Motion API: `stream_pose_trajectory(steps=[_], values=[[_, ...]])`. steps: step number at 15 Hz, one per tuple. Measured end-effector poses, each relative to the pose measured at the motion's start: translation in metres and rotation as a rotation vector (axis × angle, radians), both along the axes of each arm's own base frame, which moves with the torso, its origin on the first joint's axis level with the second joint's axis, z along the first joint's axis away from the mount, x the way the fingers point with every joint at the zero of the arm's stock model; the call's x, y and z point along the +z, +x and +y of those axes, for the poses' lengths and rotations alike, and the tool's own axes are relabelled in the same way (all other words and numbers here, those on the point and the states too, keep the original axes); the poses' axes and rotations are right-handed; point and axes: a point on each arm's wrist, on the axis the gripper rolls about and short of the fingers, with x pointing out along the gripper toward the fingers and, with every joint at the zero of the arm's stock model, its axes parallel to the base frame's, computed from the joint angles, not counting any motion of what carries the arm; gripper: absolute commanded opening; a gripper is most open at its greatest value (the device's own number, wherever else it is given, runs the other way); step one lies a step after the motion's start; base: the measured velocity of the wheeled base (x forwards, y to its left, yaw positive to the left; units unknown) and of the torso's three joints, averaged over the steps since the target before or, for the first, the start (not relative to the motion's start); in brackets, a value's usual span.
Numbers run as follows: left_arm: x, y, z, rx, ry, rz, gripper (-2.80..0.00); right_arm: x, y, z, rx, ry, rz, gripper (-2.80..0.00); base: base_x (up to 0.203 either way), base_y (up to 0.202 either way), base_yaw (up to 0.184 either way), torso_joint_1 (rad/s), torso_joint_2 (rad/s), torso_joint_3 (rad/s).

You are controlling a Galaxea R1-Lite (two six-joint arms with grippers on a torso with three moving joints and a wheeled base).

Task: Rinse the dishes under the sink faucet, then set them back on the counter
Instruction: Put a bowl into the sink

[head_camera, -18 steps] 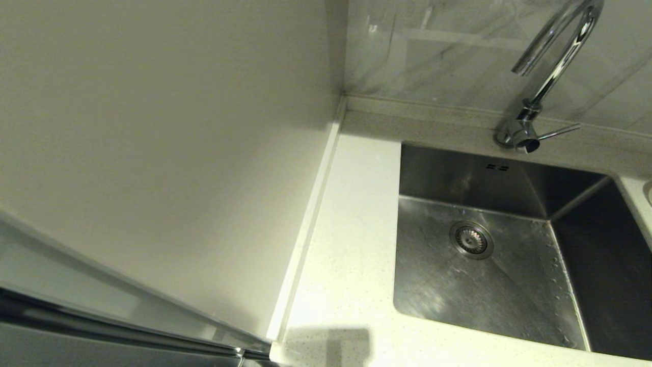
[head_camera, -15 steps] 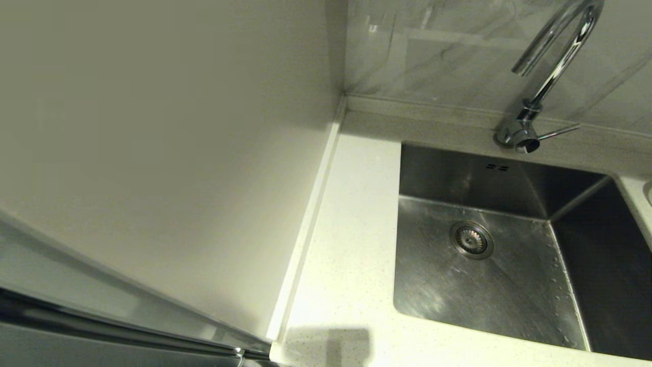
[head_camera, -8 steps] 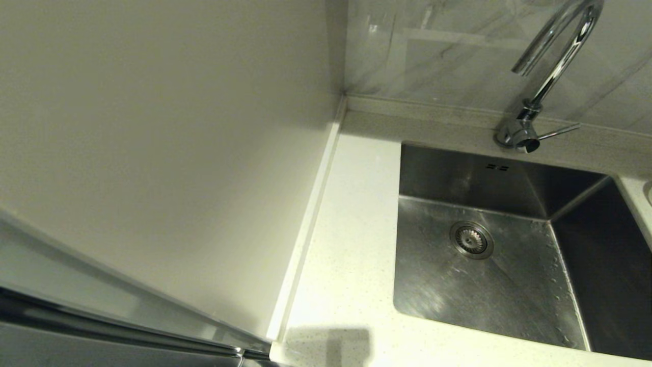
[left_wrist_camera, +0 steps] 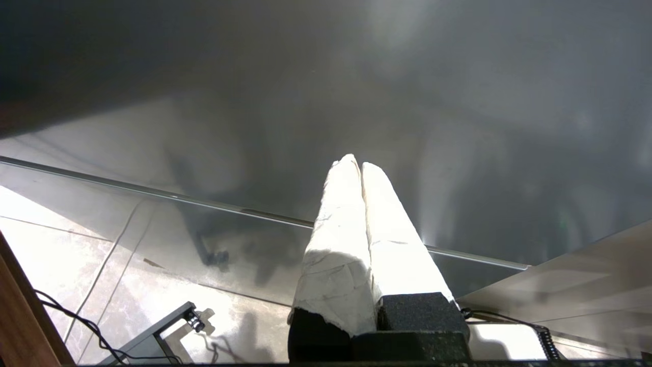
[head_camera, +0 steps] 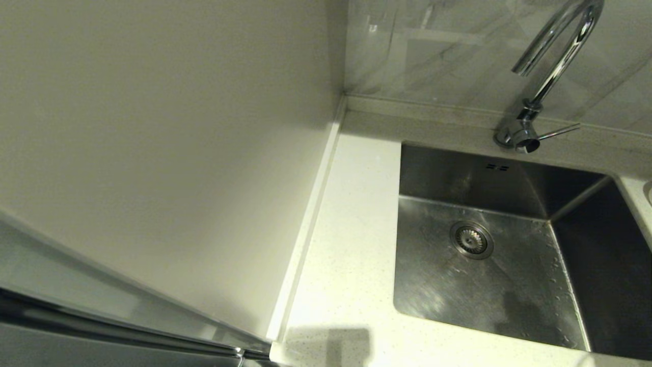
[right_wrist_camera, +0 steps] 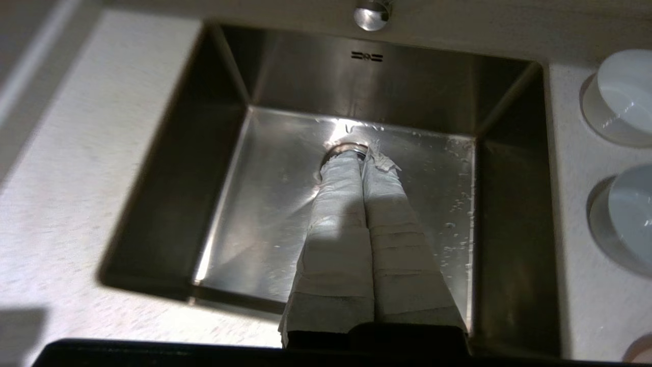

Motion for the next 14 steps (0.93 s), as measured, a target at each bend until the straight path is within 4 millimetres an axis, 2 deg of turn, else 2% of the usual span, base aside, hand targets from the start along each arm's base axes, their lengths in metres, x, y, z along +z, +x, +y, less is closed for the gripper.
stream_pose_trajectory(steps=[3, 4, 6, 8, 11, 14], values=[[0.000, 0.000, 0.000, 0.000, 0.000, 0.000, -2.80, 0.049, 0.063, -0.012, -0.088, -0.085, 0.066, -2.80, 0.000, 0.000, 0.000, 0.000, 0.00, 0.000], [0.000, 0.000, 0.000, 0.000, 0.000, 0.000, -2.80, 0.067, 0.084, -0.022, -0.131, -0.099, 0.083, -2.80, 0.000, 0.000, 0.000, 0.000, 0.00, 0.000], [0.000, 0.000, 0.000, 0.000, 0.000, 0.000, -2.80, 0.085, 0.114, -0.053, -0.194, -0.076, 0.151, -2.80, 0.000, 0.000, 0.000, 0.000, 0.00, 0.000], [0.000, 0.000, 0.000, 0.000, 0.000, 0.000, -2.80, 0.086, 0.129, -0.088, -0.185, 0.032, 0.225, -2.80, 0.000, 0.000, 0.000, 0.000, 0.00, 0.000], [0.000, 0.000, 0.000, 0.000, 0.000, 0.000, -2.80, 0.079, 0.133, -0.146, -0.112, 0.195, 0.253, -2.80, 0.000, 0.000, 0.000, 0.000, 0.00, 0.000], [0.000, 0.000, 0.000, 0.000, -0.001, 0.000, -2.80, 0.071, 0.139, -0.192, -0.002, 0.294, 0.228, -2.80, 0.000, 0.000, 0.000, 0.000, 0.00, 0.000]])
